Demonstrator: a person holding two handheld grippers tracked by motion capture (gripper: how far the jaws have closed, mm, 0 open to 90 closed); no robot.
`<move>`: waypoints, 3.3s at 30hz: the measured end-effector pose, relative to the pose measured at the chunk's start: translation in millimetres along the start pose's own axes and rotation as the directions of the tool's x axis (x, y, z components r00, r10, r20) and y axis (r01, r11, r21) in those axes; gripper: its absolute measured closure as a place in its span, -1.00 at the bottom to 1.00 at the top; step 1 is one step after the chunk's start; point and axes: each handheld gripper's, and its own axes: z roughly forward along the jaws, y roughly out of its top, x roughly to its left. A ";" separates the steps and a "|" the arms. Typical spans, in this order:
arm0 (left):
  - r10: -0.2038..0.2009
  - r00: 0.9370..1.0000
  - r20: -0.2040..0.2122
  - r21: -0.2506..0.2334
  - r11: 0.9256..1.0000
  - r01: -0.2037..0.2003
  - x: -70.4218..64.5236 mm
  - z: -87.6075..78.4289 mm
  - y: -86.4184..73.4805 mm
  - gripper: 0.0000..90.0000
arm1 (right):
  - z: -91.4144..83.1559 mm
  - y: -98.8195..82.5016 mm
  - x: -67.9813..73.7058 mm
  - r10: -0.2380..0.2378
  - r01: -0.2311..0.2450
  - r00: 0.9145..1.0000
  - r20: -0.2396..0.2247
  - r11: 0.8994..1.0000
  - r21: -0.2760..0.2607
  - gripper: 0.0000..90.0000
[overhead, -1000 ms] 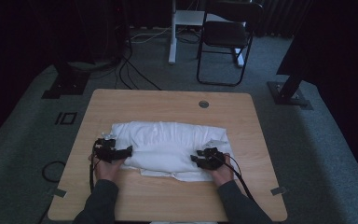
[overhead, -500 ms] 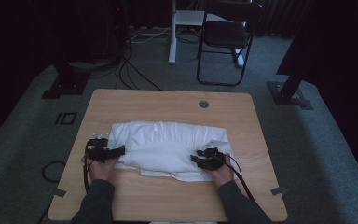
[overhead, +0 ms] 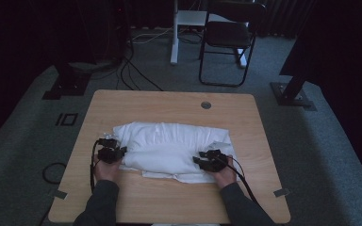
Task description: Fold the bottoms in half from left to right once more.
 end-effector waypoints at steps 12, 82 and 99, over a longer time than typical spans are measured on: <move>0.045 0.984 0.171 -0.297 0.955 0.008 -14.5 -60.9 31.2 0.85 | -2.8 42.0 28.0 -0.074 0.073 0.997 -0.003 0.991 -0.108 0.05; 0.435 0.758 0.486 -0.181 0.898 -0.400 -233.9 34.2 31.8 0.84 | -75.6 12.7 -78.3 0.110 -0.086 0.989 0.102 0.973 -0.215 -0.10; 0.395 0.767 0.506 -0.169 0.917 -0.361 -229.0 37.2 28.7 0.64 | -52.0 65.1 -38.4 -0.039 0.036 0.999 -0.012 0.977 -0.212 0.66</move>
